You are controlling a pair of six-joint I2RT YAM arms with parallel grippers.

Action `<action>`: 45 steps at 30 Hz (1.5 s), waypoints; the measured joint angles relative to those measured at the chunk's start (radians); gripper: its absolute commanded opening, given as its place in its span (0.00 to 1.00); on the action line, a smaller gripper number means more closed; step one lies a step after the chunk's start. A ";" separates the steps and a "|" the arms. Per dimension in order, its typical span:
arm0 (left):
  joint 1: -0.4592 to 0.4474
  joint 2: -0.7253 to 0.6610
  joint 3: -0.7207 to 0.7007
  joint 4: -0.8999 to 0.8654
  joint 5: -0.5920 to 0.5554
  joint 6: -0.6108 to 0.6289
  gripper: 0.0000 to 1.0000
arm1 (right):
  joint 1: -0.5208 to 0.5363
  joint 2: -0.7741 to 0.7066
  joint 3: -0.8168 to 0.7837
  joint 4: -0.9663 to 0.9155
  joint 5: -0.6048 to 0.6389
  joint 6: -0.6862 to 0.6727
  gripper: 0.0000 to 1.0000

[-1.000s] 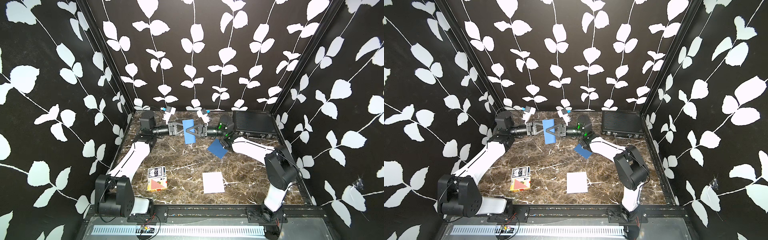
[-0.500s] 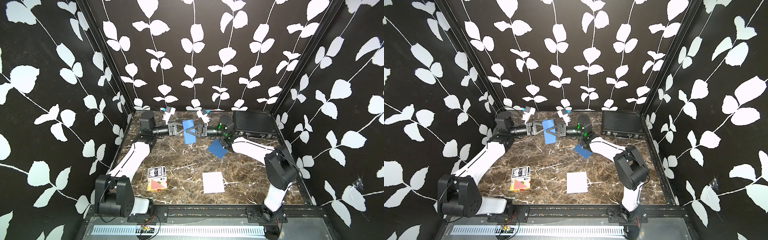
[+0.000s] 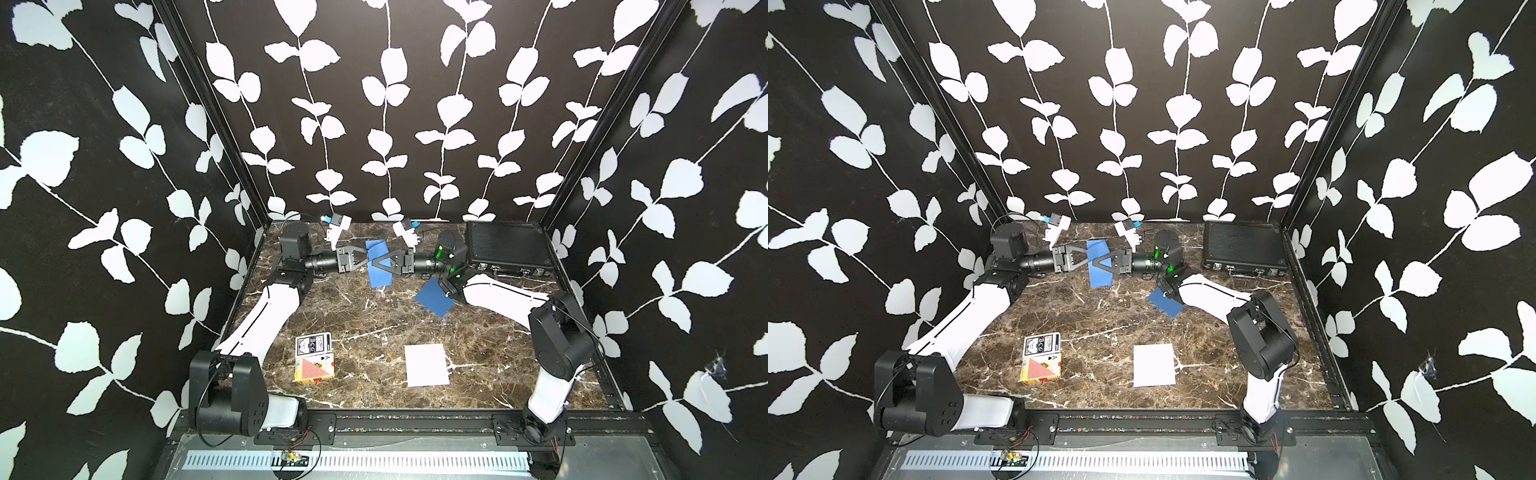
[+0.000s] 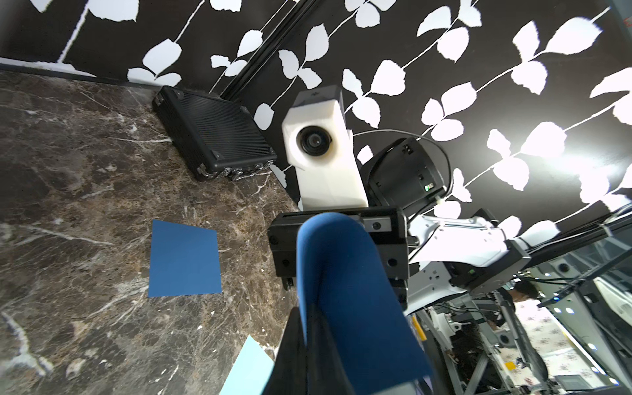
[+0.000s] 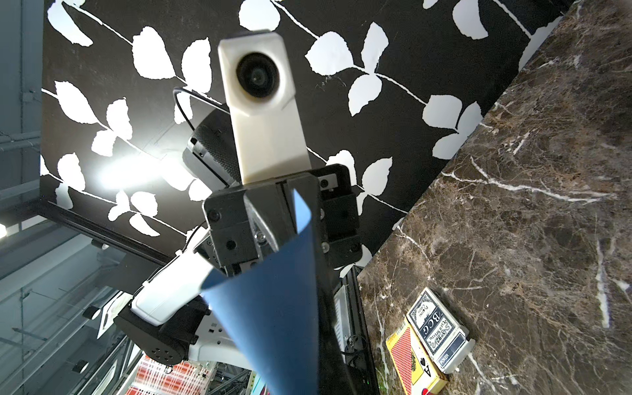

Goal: Fold the square paper along the opposite sides
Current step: Fold the paper.

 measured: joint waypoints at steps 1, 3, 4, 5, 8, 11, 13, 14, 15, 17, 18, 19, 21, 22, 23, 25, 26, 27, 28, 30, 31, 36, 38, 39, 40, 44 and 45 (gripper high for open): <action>0.004 -0.005 0.002 -0.015 -0.008 0.008 0.38 | 0.000 0.000 0.000 0.003 0.000 -0.002 0.00; 0.023 -0.018 0.005 -0.042 -0.025 0.017 0.56 | 0.000 0.000 0.000 0.006 0.000 -0.005 0.00; 0.035 -0.024 0.005 -0.051 -0.033 0.022 0.64 | 0.000 0.000 0.000 0.005 0.001 -0.006 0.00; 0.052 -0.033 0.007 -0.061 -0.044 0.023 0.70 | 0.000 0.000 0.000 0.005 0.001 -0.008 0.00; 0.091 -0.064 0.014 -0.073 -0.085 0.024 0.85 | 0.000 0.000 0.000 0.006 0.001 -0.013 0.00; 0.105 -0.107 0.014 -0.071 -0.120 0.021 0.93 | 0.000 0.000 0.000 0.006 0.001 -0.016 0.00; 0.103 -0.144 -0.002 -0.034 -0.131 0.002 0.99 | 0.000 0.000 0.000 0.006 0.001 -0.018 0.00; 0.100 -0.167 -0.023 -0.005 -0.136 -0.011 0.99 | 0.000 0.000 0.000 0.006 0.001 -0.018 0.00; 0.096 -0.184 -0.044 0.019 -0.140 -0.024 0.99 | 0.000 0.000 0.000 0.008 0.001 -0.019 0.00; 0.083 -0.206 -0.089 0.065 -0.148 -0.046 0.99 | 0.000 0.000 0.000 0.021 0.000 -0.016 0.00; 0.073 -0.207 -0.108 0.086 -0.152 -0.055 0.99 | 0.000 0.000 0.000 0.032 0.000 -0.011 0.00; 0.065 -0.203 -0.123 0.105 -0.153 -0.065 0.99 | 0.000 0.000 0.000 0.044 0.000 -0.005 0.00; 0.047 -0.185 -0.154 0.147 -0.154 -0.090 0.99 | 0.000 0.000 0.000 0.074 0.000 0.011 0.00; 0.039 -0.175 -0.163 0.164 -0.154 -0.102 0.98 | 0.000 0.002 0.000 0.087 -0.001 0.018 0.00; 0.029 -0.161 -0.169 0.181 -0.152 -0.113 0.96 | 0.000 0.003 0.000 0.103 -0.002 0.026 0.00; 0.014 -0.136 -0.171 0.207 -0.150 -0.132 0.89 | 0.000 0.008 0.000 0.119 -0.004 0.035 0.00; 0.006 -0.124 -0.171 0.220 -0.146 -0.140 0.82 | 0.000 0.010 0.000 0.126 -0.005 0.041 0.00; 0.003 -0.114 -0.171 0.232 -0.144 -0.150 0.75 | 0.000 0.013 0.000 0.131 -0.005 0.046 0.00; -0.001 -0.108 -0.171 0.244 -0.142 -0.161 0.69 | 0.000 0.014 0.000 0.133 -0.005 0.048 0.00; -0.006 -0.098 -0.171 0.270 -0.138 -0.177 0.59 | 0.000 0.017 0.000 0.136 -0.006 0.052 0.00; -0.008 -0.095 -0.171 0.281 -0.135 -0.183 0.56 | 0.000 0.019 0.000 0.138 -0.006 0.052 0.00; -0.021 -0.087 -0.171 0.321 -0.126 -0.212 0.28 | 0.000 0.027 0.000 0.148 -0.008 0.060 0.00; -0.025 -0.082 -0.170 0.333 -0.118 -0.219 0.14 | 0.000 0.030 0.000 0.150 -0.008 0.065 0.00; -0.026 -0.080 -0.169 0.338 -0.116 -0.219 0.08 | -0.001 0.032 0.000 0.150 -0.008 0.067 0.00; -0.027 -0.080 -0.168 0.340 -0.114 -0.223 0.02 | -0.003 0.035 0.000 0.154 -0.008 0.070 0.00; -0.018 -0.076 -0.160 0.343 -0.126 -0.215 0.00 | -0.010 0.038 0.000 0.158 -0.023 0.075 0.03; -0.018 -0.076 -0.160 0.338 -0.126 -0.212 0.00 | -0.009 0.039 0.000 0.157 -0.023 0.075 0.04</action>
